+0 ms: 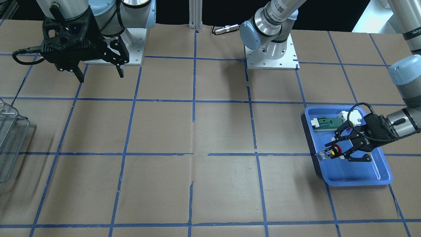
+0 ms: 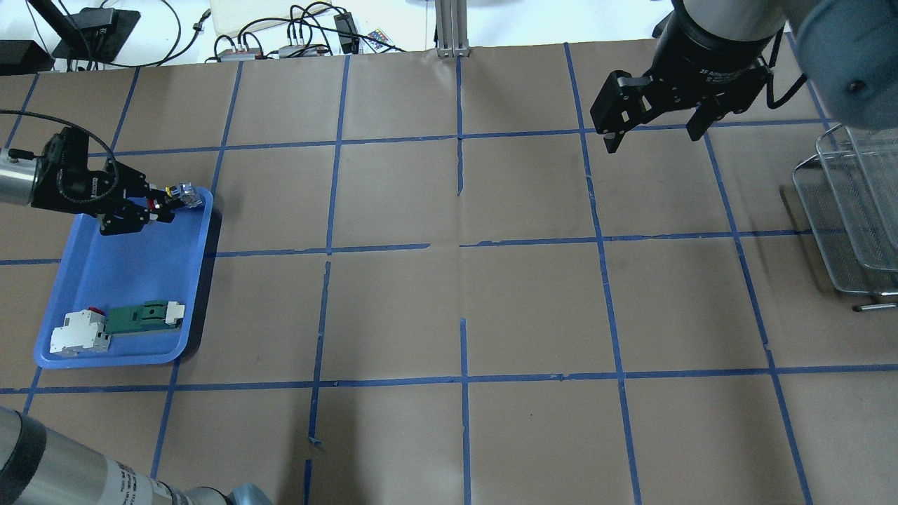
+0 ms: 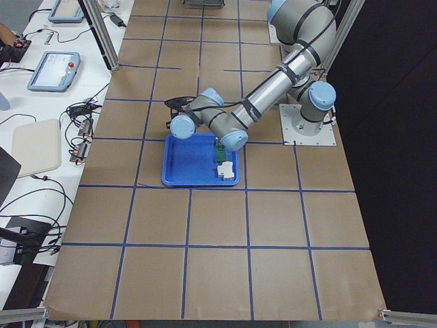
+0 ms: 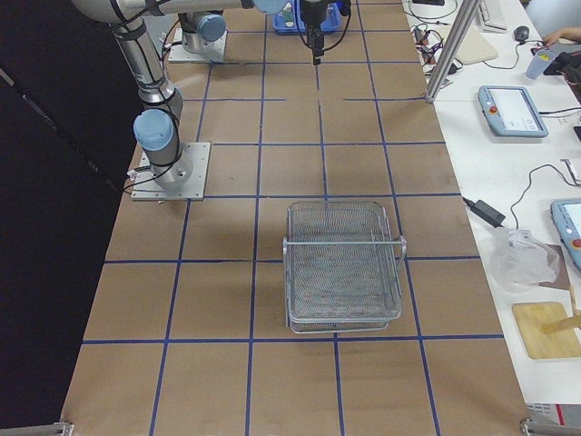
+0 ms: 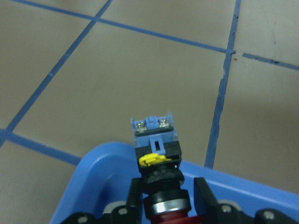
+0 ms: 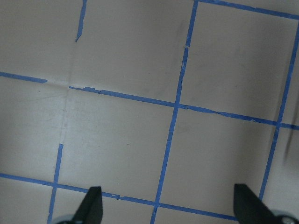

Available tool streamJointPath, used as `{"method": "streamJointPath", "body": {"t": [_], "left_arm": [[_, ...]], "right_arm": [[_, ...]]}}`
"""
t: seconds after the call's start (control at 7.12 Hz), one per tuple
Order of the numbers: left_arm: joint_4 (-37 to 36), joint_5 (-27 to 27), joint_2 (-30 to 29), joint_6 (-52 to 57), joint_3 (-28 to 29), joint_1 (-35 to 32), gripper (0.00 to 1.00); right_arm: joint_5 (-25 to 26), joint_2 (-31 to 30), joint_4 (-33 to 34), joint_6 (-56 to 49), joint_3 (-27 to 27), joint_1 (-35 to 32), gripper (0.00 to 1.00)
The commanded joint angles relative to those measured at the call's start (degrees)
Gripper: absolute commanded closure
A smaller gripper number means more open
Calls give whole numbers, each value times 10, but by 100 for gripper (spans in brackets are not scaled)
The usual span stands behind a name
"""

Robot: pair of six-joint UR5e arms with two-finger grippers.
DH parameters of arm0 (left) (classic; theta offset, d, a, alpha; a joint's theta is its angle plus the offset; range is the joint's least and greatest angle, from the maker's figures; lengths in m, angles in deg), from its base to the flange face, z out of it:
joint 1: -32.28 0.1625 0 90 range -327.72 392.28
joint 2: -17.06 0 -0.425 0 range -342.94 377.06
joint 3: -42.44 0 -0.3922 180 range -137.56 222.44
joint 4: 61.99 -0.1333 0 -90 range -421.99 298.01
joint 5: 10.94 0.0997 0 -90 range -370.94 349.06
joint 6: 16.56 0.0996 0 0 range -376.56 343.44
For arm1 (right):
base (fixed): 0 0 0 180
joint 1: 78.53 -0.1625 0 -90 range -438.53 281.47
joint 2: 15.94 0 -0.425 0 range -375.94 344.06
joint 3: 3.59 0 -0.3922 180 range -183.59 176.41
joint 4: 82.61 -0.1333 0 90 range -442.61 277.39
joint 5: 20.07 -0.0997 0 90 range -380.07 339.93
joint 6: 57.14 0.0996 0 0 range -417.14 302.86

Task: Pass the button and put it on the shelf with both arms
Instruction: 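Lift the button and carry it toward the right gripper while the right gripper lowers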

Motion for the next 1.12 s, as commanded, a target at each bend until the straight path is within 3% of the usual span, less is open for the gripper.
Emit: {"method": "streamJointPath", "body": {"t": [0.0,0.14,0.42,0.7,0.98], "left_arm": [[96,-26,37,3,35,-122,100],[111,-54,39,3,43,-169,100],[122,-108,38,2,48,-257,100],[121,-204,40,-22,62,-327,100],[119,-214,32,-122,106,-393,100]], "right_arm": [[-27,0,-1,-90,-2,15,0],[-65,1,-8,-165,-1,30,0],[-74,-17,-39,-281,-2,74,0],[-122,-22,-74,-477,-1,99,0],[-154,-42,-91,-615,12,99,0]]}}
